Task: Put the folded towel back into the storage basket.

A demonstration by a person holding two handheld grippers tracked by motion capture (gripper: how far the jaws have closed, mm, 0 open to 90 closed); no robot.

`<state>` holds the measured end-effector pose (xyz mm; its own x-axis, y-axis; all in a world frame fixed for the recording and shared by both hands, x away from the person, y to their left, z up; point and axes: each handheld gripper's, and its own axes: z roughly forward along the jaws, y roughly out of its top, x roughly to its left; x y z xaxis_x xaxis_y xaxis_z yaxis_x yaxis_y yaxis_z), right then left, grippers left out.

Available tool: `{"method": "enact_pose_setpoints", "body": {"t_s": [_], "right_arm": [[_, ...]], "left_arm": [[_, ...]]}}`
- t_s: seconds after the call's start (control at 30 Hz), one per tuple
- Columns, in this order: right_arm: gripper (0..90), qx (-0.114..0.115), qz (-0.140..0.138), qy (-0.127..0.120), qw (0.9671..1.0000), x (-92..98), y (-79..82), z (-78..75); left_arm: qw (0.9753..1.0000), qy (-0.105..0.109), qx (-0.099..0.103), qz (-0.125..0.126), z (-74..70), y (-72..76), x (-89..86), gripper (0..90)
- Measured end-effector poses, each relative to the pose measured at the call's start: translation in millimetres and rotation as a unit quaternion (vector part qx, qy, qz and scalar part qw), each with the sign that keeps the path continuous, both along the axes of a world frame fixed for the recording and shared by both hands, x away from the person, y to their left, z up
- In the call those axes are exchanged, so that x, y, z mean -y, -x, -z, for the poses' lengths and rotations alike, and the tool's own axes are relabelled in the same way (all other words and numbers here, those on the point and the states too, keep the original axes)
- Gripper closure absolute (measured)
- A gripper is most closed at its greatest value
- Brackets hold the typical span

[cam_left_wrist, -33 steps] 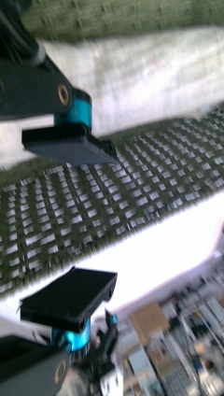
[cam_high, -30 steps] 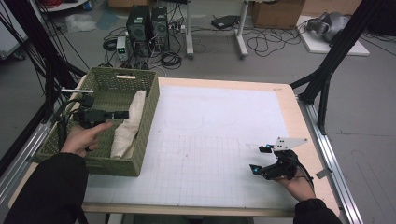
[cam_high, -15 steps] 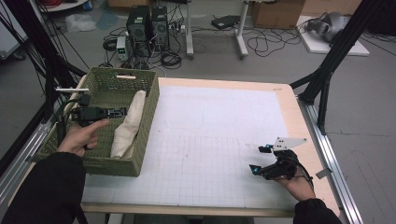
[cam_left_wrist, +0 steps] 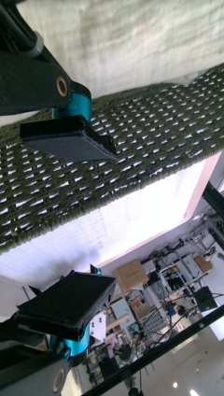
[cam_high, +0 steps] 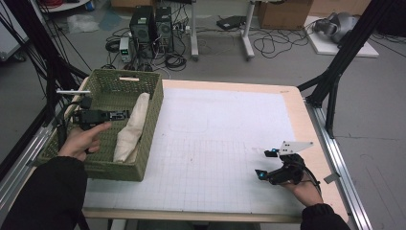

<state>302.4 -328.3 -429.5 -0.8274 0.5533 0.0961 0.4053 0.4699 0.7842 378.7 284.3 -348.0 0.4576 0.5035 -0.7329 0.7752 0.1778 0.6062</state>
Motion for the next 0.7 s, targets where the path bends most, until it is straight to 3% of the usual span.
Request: {"method": "enact_pose_setpoints", "body": {"t_s": [0.17,0.33,0.4,0.7], "right_arm": [[11.5,-0.001,-0.001,0.000,1.0000,0.2,-0.1,0.0],[11.5,-0.002,0.001,-0.003,1.0000,0.7,-0.5,-0.2],[11.5,0.001,0.000,-0.002,1.0000,0.8,-0.5,-0.4],[11.5,0.003,-0.001,-0.004,1.0000,1.0,-0.2,-1.5]], "left_arm": [[0.9999,0.009,0.008,0.005,-5.7,1.1,5.4,33.7],[0.9995,0.015,0.014,0.025,-11.4,2.0,19.2,33.7],[0.9988,0.027,0.020,0.035,-12.3,2.2,24.3,33.7],[0.9978,0.020,0.031,0.054,-18.4,2.5,49.9,33.8]]}}
